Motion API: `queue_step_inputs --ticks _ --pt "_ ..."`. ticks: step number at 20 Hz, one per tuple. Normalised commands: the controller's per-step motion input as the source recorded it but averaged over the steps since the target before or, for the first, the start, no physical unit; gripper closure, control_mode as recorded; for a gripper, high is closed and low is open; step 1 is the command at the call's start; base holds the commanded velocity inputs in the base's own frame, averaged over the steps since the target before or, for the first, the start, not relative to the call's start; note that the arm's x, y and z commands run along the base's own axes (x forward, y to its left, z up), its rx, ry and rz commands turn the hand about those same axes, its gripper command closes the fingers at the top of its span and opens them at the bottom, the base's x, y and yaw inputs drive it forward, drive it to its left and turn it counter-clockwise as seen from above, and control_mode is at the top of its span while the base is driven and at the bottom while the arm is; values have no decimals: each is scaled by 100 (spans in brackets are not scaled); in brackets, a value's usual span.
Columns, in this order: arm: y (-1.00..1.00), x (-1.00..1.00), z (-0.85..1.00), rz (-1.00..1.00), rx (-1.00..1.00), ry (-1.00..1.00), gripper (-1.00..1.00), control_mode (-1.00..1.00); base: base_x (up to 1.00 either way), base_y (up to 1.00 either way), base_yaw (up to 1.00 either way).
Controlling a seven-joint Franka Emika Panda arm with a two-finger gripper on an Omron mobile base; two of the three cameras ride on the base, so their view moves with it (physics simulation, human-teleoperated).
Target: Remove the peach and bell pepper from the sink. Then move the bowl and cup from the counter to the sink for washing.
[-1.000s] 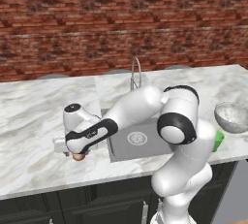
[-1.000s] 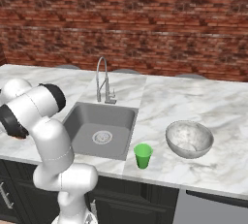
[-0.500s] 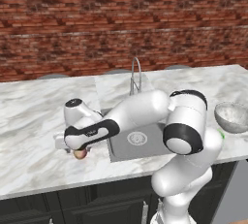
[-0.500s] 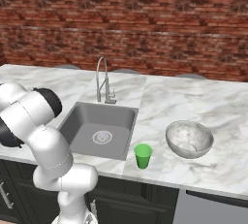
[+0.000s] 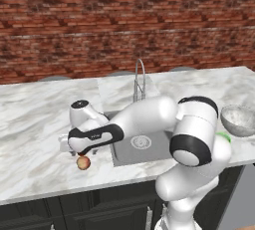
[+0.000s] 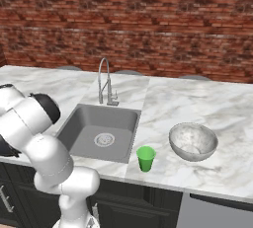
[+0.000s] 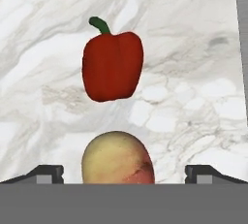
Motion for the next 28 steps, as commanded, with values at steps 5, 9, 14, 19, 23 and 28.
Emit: queue_step_inputs --ticks 5,9,14,19,23,28 --pt "-15 -1 9 0 0 0 -100 -100 0 0 0" --pt "-21 -6 15 0 0 0 -100 -100 0 0 0" --pt "-27 -11 17 0 0 0 -100 -100 0 0 0" --pt "-33 -10 15 0 0 0 -100 -100 0 0 0" --pt "-39 -12 12 0 0 0 -100 -100 0 0 0" --pt "-42 -14 10 1 0 0 -100 -100 0 0 0"
